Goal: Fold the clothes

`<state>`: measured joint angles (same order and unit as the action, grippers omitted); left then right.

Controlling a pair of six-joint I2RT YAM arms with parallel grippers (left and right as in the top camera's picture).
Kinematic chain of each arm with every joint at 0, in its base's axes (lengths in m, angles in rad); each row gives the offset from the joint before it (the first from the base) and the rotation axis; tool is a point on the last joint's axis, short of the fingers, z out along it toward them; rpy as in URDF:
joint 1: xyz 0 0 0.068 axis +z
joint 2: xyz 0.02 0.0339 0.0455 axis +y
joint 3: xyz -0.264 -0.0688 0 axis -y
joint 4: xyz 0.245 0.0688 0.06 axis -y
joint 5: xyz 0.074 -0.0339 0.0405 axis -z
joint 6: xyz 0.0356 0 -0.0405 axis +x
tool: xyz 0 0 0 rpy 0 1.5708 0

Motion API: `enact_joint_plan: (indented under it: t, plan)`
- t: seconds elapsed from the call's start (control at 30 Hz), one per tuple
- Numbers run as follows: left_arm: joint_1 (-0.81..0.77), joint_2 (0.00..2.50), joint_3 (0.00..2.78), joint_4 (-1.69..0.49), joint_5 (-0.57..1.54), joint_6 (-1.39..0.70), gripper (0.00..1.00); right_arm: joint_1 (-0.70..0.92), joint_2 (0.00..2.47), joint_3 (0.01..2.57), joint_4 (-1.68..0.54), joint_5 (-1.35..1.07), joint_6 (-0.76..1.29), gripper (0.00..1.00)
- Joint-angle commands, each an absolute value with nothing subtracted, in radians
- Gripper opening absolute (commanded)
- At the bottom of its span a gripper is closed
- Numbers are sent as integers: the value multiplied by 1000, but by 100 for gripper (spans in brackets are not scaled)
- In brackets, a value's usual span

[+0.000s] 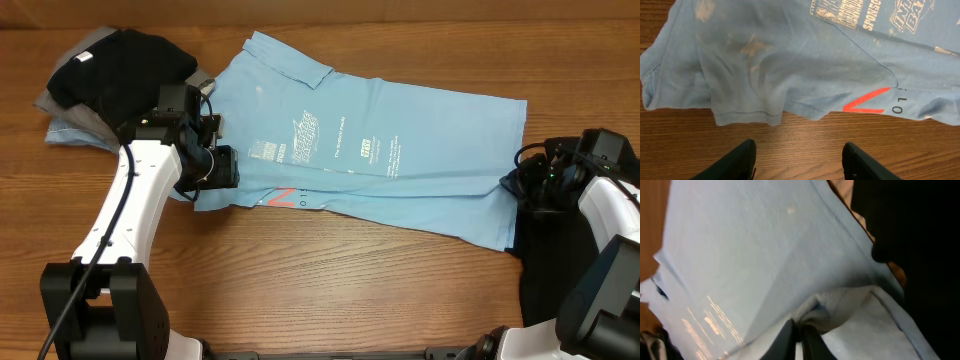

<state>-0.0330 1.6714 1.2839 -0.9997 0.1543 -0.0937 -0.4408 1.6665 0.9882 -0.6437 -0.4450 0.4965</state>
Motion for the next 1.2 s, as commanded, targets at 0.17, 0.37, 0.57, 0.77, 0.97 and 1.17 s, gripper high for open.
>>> enact_joint_plan:
  t: [0.17, 0.37, 0.57, 0.77, 0.97, 1.17]
  plan:
    - [-46, 1676, 1286, -1035, 178, -73, 59, -428, 1662, 1008, -611, -448, 493, 44]
    - [-90, 1676, 1230, -997, 176, -59, 62, -428, 1661, 1008, -713, -511, 426, 40]
    - [-128, 1676, 1093, -845, 169, -52, 50, -426, 1661, 1008, -828, -543, 357, 40]
    - [-128, 1678, 967, -663, 120, -51, 45, -426, 1661, 1008, -851, -545, 332, 38]
    - [-128, 1680, 891, -509, 121, -51, 42, -426, 1661, 1008, -851, -545, 332, 37]
    - [-128, 1681, 865, -480, 121, -51, 33, -426, 1661, 1008, -848, -545, 332, 36]
